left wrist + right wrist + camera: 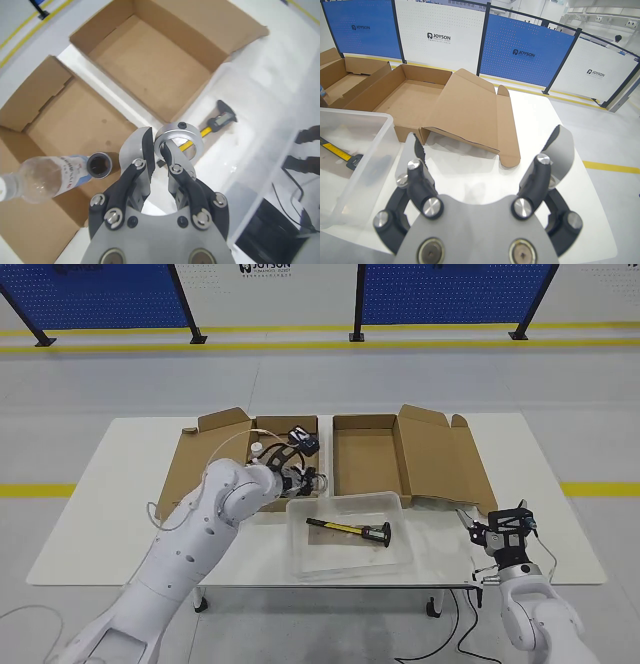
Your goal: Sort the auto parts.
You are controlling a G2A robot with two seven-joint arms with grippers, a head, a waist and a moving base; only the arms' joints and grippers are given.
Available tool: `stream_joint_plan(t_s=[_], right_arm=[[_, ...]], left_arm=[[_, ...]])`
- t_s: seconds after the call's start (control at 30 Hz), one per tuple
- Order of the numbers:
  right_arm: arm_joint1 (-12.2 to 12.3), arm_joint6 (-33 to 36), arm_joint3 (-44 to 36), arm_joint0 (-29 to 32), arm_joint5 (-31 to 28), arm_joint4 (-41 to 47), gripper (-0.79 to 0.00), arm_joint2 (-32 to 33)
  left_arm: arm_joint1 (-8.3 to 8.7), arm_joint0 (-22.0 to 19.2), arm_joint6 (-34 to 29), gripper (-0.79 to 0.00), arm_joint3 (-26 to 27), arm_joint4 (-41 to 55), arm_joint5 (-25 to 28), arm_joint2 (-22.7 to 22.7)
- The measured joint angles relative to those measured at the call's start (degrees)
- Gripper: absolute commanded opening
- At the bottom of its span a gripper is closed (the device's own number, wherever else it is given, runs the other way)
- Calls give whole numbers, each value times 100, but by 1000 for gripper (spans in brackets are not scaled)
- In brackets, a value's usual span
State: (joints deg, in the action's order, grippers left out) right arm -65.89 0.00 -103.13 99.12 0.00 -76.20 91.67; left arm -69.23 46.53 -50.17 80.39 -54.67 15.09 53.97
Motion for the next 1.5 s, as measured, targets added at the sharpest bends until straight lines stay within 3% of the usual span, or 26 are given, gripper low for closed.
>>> stream_joint_plan(t_s=[0.13, 0.33, 0.7, 1.5], right_arm=[[0, 0, 0, 0, 0, 0, 0, 0], [0, 0, 0, 0, 0, 0, 0, 0], [0, 0, 0, 0, 0, 0, 0, 0], [0, 0, 0, 0, 0, 0, 0, 0]], left_arm=[[-30, -14, -42, -785, -58, -1070, -552, -284], [-134, -129, -118, -785, -331, -1517, -922, -531], [-374, -505, -49, -785, -960, -1569, -816, -911], [-1188, -1558, 80, -785, -2992, -1602, -628, -1853]])
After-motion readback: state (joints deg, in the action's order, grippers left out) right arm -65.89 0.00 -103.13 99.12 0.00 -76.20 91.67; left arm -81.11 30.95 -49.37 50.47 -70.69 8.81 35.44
